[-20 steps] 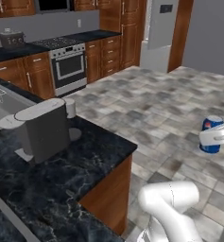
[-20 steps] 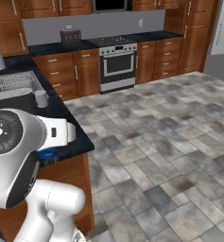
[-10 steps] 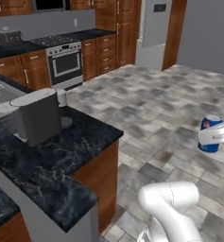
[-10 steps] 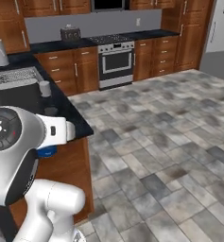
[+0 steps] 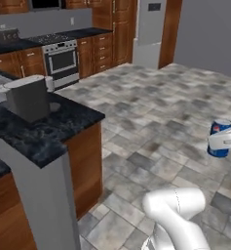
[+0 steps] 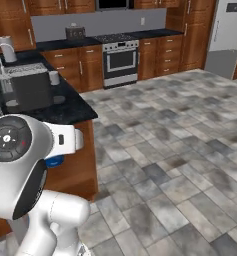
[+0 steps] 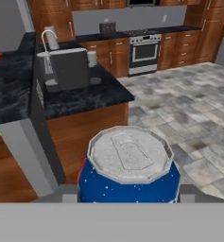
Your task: Open the fridge, grab two sodas, and place both sodas inside the bowl with ice on the dining counter.
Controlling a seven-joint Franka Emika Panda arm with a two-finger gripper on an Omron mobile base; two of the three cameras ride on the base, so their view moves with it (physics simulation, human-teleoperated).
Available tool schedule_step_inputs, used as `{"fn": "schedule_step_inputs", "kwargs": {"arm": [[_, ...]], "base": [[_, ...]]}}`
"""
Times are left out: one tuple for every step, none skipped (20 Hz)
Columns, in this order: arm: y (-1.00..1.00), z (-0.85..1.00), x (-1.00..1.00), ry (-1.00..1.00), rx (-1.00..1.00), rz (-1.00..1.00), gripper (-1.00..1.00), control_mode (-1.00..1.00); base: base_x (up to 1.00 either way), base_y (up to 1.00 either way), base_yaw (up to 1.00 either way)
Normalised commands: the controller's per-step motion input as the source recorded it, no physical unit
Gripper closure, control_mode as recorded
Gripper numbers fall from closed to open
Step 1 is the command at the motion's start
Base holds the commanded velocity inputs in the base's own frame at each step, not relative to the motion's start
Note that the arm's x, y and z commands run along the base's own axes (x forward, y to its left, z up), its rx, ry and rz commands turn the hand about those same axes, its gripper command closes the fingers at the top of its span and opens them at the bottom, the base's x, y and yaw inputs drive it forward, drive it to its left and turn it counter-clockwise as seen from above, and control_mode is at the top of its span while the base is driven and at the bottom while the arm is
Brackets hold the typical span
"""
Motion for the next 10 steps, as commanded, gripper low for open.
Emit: {"fn": "schedule_step_inputs", "kwargs": {"arm": [[0.00,0.00,0.00,0.00,0.00,0.00,1.00,1.00],[0.00,0.00,0.00,0.00,0.00,0.00,1.00,1.00],[0.00,0.00,0.00,0.00,0.00,0.00,1.00,1.00],[0.00,0.00,0.00,0.00,0.00,0.00,1.00,1.00],[0.00,0.00,0.00,0.00,0.00,0.00,1.00,1.00],[0.00,0.00,0.00,0.00,0.00,0.00,1.00,1.00],[0.00,0.00,0.00,0.00,0.00,0.00,1.00,1.00],[0.00,0.00,0.00,0.00,0.00,0.00,1.00,1.00],[0.00,0.00,0.00,0.00,0.00,0.00,1.00,1.00],[0.00,0.00,0.00,0.00,0.00,0.00,1.00,1.00]], "base": [[-1.00,0.75,0.00],[-1.00,0.85,0.00],[-1.00,0.93,0.00],[-1.00,0.99,0.00],[-1.00,1.00,0.00],[-1.00,1.00,0.00],[-0.99,1.00,0.00],[-0.91,1.00,0.00],[-0.73,1.00,0.00],[-0.68,1.00,0.00]]}}
